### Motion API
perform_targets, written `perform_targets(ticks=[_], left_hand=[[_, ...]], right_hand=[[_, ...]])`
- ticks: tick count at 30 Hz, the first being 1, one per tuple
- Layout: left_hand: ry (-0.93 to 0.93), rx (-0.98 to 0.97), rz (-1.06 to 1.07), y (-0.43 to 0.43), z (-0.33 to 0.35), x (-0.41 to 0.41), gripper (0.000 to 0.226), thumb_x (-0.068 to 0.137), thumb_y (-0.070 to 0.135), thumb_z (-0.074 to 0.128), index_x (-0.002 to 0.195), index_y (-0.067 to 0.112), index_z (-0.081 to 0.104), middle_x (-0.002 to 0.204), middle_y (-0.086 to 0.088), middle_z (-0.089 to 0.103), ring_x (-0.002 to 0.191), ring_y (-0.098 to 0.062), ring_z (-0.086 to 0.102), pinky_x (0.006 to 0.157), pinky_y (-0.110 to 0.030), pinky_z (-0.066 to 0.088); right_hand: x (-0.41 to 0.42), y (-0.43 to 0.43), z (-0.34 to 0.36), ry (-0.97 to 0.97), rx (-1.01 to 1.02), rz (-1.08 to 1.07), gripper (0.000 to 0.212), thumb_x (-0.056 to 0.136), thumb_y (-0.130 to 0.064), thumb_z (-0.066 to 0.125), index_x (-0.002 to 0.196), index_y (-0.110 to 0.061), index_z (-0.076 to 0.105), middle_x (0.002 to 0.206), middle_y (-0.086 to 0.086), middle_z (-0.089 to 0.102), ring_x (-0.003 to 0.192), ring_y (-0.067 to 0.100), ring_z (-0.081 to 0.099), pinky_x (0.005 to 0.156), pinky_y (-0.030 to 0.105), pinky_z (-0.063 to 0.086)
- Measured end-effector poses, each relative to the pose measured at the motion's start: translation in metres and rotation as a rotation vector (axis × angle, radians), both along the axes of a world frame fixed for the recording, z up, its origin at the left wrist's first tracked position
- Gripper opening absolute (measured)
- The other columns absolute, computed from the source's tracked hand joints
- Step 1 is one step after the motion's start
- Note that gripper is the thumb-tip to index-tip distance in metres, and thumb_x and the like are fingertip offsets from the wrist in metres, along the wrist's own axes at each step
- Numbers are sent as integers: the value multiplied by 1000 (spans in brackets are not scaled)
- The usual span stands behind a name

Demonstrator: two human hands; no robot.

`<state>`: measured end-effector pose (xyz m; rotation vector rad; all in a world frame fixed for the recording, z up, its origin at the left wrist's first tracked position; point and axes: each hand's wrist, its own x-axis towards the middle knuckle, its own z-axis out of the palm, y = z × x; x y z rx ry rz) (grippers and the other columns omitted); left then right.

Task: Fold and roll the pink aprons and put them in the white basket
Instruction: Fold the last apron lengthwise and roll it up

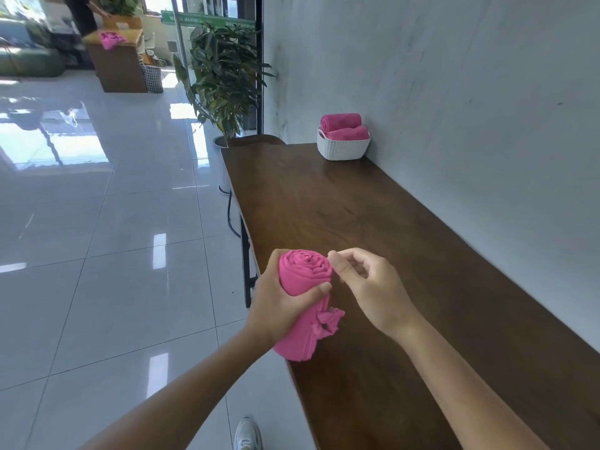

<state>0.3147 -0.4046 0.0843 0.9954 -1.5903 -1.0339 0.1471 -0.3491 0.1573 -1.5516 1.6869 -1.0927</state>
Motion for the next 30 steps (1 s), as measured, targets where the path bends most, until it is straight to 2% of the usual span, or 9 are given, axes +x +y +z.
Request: perform_targets(ticks=[3,7,13,16,17,19,22,25,30], left_hand=[[126,61,75,4,4,9,66,65,64,81,117,30,57,103,18,67,96,-8,69,76,-25,60],[196,106,115,6,12,22,60,65,64,77,113,33,57,101,16,69,92,-10,71,73,-25,60],[228,127,156,3,21,35,56,64,62,76,111,36,57,97,17,69,89,-8,70,67,-22,58],[239,145,190,0,23,41,59,62,64,75,111,36,57,97,13,69,88,-10,71,66,-23,58],[237,150,196,-1,23,43,60,61,65,75,111,36,57,98,11,69,88,-10,71,66,-23,59],[242,162,197,-2,24,46,60,61,66,74,110,36,57,99,7,70,88,-13,72,65,-25,59],[283,208,188,1,25,46,60,61,64,75,109,33,59,95,3,71,84,-19,73,64,-27,60],[320,256,178,3,25,44,59,62,64,76,110,33,60,95,1,72,84,-23,74,65,-31,61],[323,306,179,4,24,41,49,70,56,73,112,36,56,101,1,71,86,-19,74,62,-27,59]], right_hand=[[7,7,-7,-152,48,44,32,91,-55,61,114,-33,66,109,-16,72,107,1,66,90,22,54],[19,17,-22,-157,193,123,42,89,-55,65,124,-33,63,118,-19,69,114,-4,62,98,22,51],[37,27,-27,-195,250,157,22,89,-37,73,105,-23,71,99,-5,74,96,12,70,78,22,57],[36,33,-24,-221,285,179,24,93,-41,67,98,-18,72,93,4,72,93,17,68,86,24,54],[35,35,-21,-314,290,168,24,94,-38,65,97,-15,71,95,6,72,98,18,69,91,28,54],[34,38,-18,-704,296,122,21,97,-29,63,94,-9,70,101,12,71,103,23,69,99,35,52],[39,40,-7,-1178,294,35,22,96,-24,61,83,-9,71,93,13,66,95,24,67,96,41,50],[41,40,0,-1382,228,-61,21,96,-25,60,87,-9,72,95,12,68,94,24,69,95,41,50],[34,34,6,-1607,109,-134,26,103,-14,45,118,-4,63,122,19,69,101,28,73,90,44,60]])
